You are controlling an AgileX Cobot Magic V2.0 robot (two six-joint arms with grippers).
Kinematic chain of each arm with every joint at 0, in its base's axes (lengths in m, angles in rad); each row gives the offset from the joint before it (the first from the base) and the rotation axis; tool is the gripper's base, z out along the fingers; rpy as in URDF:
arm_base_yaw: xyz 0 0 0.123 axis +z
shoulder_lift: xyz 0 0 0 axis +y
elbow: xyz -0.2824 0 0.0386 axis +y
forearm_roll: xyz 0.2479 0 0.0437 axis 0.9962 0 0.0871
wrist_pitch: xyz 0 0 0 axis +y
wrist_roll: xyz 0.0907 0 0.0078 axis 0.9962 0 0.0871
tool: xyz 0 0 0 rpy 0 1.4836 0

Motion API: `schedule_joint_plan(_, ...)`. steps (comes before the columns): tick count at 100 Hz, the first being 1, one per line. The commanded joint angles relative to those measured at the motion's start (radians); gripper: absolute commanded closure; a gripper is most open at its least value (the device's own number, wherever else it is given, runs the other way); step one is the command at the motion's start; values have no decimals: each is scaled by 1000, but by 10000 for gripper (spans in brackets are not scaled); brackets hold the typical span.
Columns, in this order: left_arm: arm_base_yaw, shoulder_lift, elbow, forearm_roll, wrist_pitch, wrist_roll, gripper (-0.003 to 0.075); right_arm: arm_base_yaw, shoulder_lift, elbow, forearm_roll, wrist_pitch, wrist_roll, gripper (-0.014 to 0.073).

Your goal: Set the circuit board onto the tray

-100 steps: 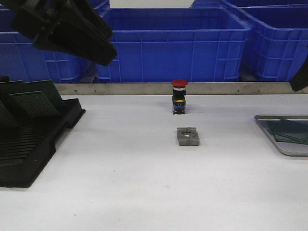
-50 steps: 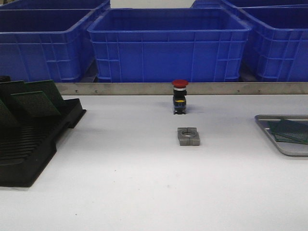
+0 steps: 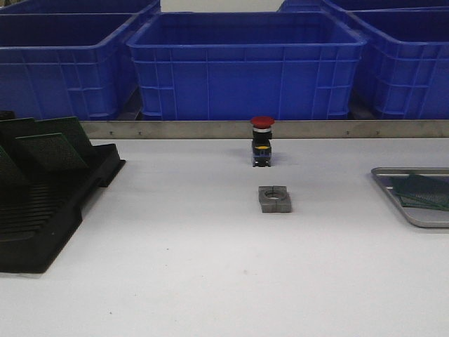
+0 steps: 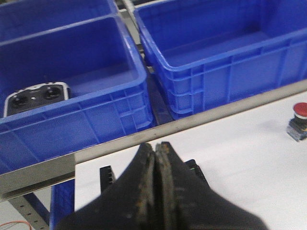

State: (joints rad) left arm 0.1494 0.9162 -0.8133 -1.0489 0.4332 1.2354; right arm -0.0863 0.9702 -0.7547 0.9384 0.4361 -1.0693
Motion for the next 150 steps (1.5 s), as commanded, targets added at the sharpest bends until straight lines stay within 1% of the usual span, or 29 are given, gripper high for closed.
schedule_joint_plan(1, 1, -62, 16, -71, -91, -12, 741, 16, -85, 41, 37, -153, -12, 706)
schedule_joint_plan(15, 1, -142, 81, -112, -104, -12, 741, 16, -195, 151, 87, -250, -12, 706)
schedule_joint_plan(28, 1, -214, 141, -160, -104, 8, 741, 16, -316, 243, 94, -278, -12, 706)
schedule_joint_plan(42, 1, -298, 205, -193, -104, 19, 741, 16, -462, 328, 94, -278, -12, 706)
schedule_joint_plan(54, 1, -379, 265, -238, -104, 65, 741, 16, -593, 386, 94, -274, -12, 706)
schedule_joint_plan(70, 1, -501, 342, -246, -97, 67, 741, 16, -749, 445, 94, -236, -12, 706)
schedule_joint_plan(82, 1, -597, 399, -246, -86, 67, 741, 16, -825, 475, 94, -208, -12, 706)
schedule_joint_plan(105, 1, -710, 461, -246, -86, 75, 741, 16, -852, 483, 94, -171, -12, 706)
schedule_joint_plan(131, 1, -714, 465, -246, -86, 75, 741, 16, -852, 483, 94, -133, -12, 706)
schedule_joint_plan(150, 1, -714, 465, -246, -86, 75, 741, 16, -852, 483, 94, -131, -12, 706)
